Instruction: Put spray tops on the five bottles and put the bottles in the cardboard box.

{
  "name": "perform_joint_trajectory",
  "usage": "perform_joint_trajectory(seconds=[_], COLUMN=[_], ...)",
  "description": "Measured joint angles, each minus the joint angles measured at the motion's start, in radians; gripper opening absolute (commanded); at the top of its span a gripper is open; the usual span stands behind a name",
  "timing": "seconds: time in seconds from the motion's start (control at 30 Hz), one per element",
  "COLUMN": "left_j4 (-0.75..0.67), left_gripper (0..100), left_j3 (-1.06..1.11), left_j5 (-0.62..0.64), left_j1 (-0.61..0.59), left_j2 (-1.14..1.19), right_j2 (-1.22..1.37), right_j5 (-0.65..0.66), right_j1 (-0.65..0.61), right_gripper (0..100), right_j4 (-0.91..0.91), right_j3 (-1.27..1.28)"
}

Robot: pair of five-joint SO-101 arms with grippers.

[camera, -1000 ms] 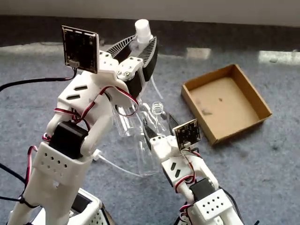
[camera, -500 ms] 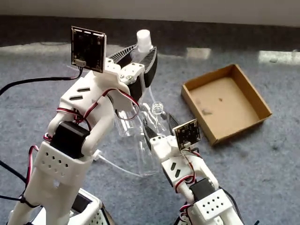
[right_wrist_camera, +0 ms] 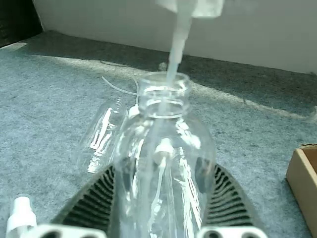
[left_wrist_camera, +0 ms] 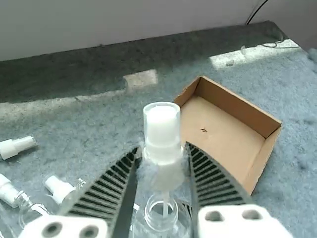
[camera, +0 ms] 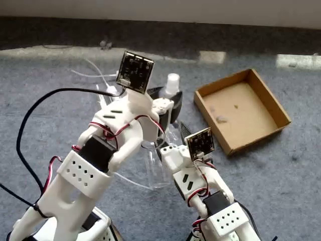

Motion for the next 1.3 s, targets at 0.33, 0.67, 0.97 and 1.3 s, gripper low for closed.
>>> perform_joint_trajectory(seconds=[0.33,0.67,0.97,1.3], left_j4=[0.000,-0.002,-0.078,-0.081], left_gripper=[3,3,4,11], left_j3=[0.092,0.276,0.336,0.338], left_j5=[0.000,0.000,-0.017,-0.117], left_j1=[0.006,0.031,0.031,0.031], left_j2=[-0.023,-0.232,-0.244,-0.250], right_j2=[0.000,0.000,0.002,0.002], right_j5=[-0.003,-0.002,0.137,0.184], right_j1=[0.000,-0.006,0.002,0.003], right_gripper=[8.7,8.7,8.7,8.7], right_j4=[0.000,0.000,0.000,0.000], right_j3=[0.000,0.002,0.002,0.002])
